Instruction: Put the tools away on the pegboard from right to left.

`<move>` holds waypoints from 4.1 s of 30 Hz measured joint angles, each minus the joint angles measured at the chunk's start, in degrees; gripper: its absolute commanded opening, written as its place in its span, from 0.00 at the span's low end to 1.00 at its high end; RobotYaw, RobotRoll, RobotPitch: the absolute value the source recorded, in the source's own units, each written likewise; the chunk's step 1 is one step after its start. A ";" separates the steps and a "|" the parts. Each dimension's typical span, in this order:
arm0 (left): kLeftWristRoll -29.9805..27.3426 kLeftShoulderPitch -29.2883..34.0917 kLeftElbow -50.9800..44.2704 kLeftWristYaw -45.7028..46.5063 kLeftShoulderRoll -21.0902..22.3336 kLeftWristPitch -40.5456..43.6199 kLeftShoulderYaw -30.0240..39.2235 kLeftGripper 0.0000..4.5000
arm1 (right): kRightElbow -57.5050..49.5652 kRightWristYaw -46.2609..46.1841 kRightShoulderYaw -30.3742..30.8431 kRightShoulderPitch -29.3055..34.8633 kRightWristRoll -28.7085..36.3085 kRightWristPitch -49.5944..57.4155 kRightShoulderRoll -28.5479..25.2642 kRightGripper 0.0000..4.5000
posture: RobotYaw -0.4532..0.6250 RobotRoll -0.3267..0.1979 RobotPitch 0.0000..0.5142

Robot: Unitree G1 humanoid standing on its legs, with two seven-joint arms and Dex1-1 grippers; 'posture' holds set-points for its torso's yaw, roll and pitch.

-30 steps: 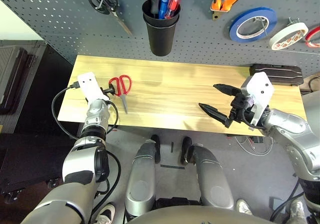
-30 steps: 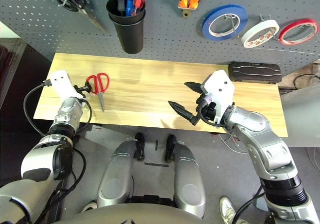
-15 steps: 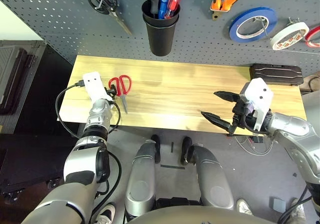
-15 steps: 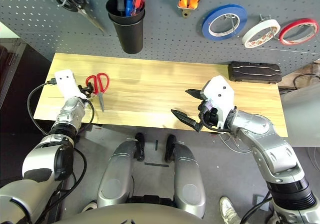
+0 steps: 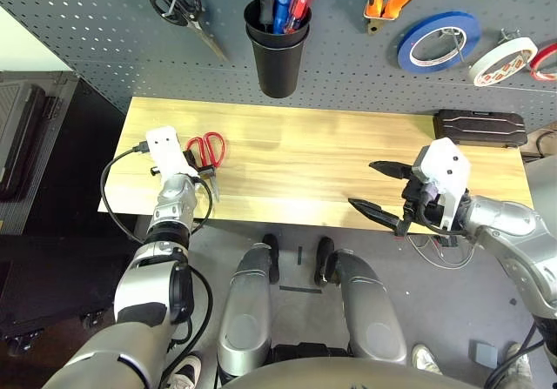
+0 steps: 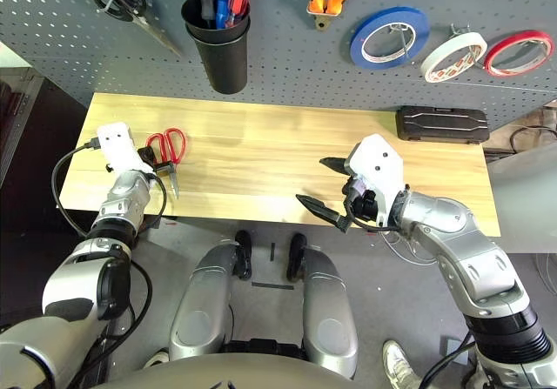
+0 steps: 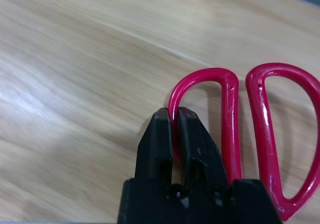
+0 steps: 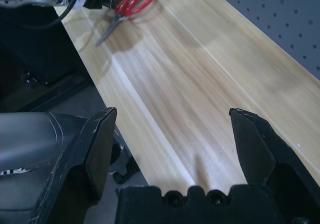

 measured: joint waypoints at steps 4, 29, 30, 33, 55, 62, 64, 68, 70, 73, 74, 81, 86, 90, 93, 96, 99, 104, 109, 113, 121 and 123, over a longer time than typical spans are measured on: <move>-2.85 6.33 -14.86 -0.11 -3.52 -0.19 0.97 0.01 | 1.22 0.75 0.43 -0.88 -0.67 -2.18 0.05 1.00 | 0.51 0.62 0.73; -5.14 18.98 -65.05 4.11 -5.15 13.64 -0.85 0.01 | 21.20 5.29 4.53 -12.21 -5.04 -15.32 9.15 1.00 | 0.67 0.62 0.57; -5.23 18.86 -65.83 3.67 -4.67 14.19 -0.94 0.01 | 21.63 5.55 4.53 -12.75 -4.98 -15.66 9.74 1.00 | 0.67 0.62 0.57; -5.61 17.71 -66.47 2.53 -3.25 15.22 -1.22 0.01 | 22.11 6.23 4.52 -13.83 -4.75 -16.86 11.20 1.00 | 0.67 0.62 0.56; -9.44 9.40 -69.93 -0.98 2.24 21.70 -1.03 0.01 | 11.58 6.90 -1.93 -13.37 4.85 -14.54 8.85 1.00 | 0.62 0.62 0.52; -9.54 7.86 -69.74 -2.19 3.62 22.29 -0.87 0.01 | 11.14 6.88 -2.37 -14.15 6.11 -13.45 8.50 1.00 | 0.61 0.62 0.51; -9.60 7.56 -69.55 -2.36 3.74 22.37 -0.82 0.01 | 11.09 6.86 -2.37 -14.15 6.16 -13.40 8.46 1.00 | 0.60 0.62 0.51; -9.63 6.23 -67.62 -3.31 4.08 22.40 -0.80 0.01 | 10.36 6.55 -2.37 -14.15 6.37 -13.25 8.46 1.00 | 0.60 0.62 0.51; -9.60 5.78 -66.78 -4.20 4.28 22.35 -0.94 0.01 | 10.25 6.31 -2.37 -14.18 6.39 -13.25 8.46 1.00 | 0.60 0.62 0.51; -9.30 4.54 -63.35 -5.54 4.69 21.58 -1.13 0.01 | 10.25 5.99 -2.37 -14.46 6.38 -13.25 8.53 1.00 | 0.59 0.62 0.50; -9.19 4.01 -61.90 -5.86 4.72 21.30 -1.16 0.01 | 10.24 5.91 -2.35 -14.55 6.37 -13.25 8.66 1.00 | 0.59 0.62 0.50; -8.05 0.69 -52.95 -7.96 5.69 17.54 -1.20 0.01 | 10.13 4.83 -2.23 -14.66 6.32 -13.24 9.00 1.00 | 0.57 0.62 0.49; -7.36 -2.67 -47.05 -9.29 6.48 14.32 -1.11 0.01 | 9.23 3.99 -2.19 -14.32 6.17 -13.25 9.13 1.00 | 0.56 0.62 0.48; -7.29 -3.02 -44.94 -10.27 6.48 13.24 -1.17 0.01 | 9.14 3.52 -2.19 -13.94 6.01 -13.26 9.14 1.00 | 0.55 0.62 0.48; -7.21 -3.51 -43.21 -10.72 6.48 12.91 -1.17 0.01 | 9.10 2.94 -2.19 -13.82 5.73 -13.26 9.26 1.00 | 0.55 0.62 0.48; -7.04 -4.51 -41.01 -10.97 6.48 12.52 -1.18 0.01 | 9.08 2.68 -2.19 -13.60 5.56 -13.26 9.50 1.00 | 0.55 0.62 0.47; -6.45 -6.15 -37.64 -11.01 6.47 11.32 -1.33 0.01 | 9.07 2.41 -2.11 -13.58 5.08 -13.31 9.99 1.00 | 0.55 0.62 0.47; -5.16 -10.43 -30.60 -10.98 6.38 9.02 -1.42 0.01 | 9.07 2.03 -1.76 -13.66 4.54 -13.41 10.55 1.00 | 0.54 0.62 0.45; -2.52 -14.10 -22.37 -11.00 6.42 5.23 -2.23 0.01 | 9.06 1.94 -1.17 -13.75 4.33 -13.46 10.93 1.00 | 0.53 0.62 0.45; -1.68 -15.75 -17.88 -11.14 6.44 2.50 -2.59 0.08 | 9.03 1.81 -0.94 -13.74 4.09 -13.63 11.13 1.00 | 0.53 0.62 0.46; -2.70 -13.25 -19.13 -11.49 6.45 2.43 -1.72 0.72 | 8.94 0.99 -0.49 -13.45 3.44 -14.18 11.38 1.00 | 0.53 0.62 0.46; -3.88 -9.68 -23.36 -12.35 6.42 3.74 -1.31 0.91 | 8.98 0.60 -0.40 -13.22 3.00 -14.52 11.80 1.00 | 0.53 0.62 0.47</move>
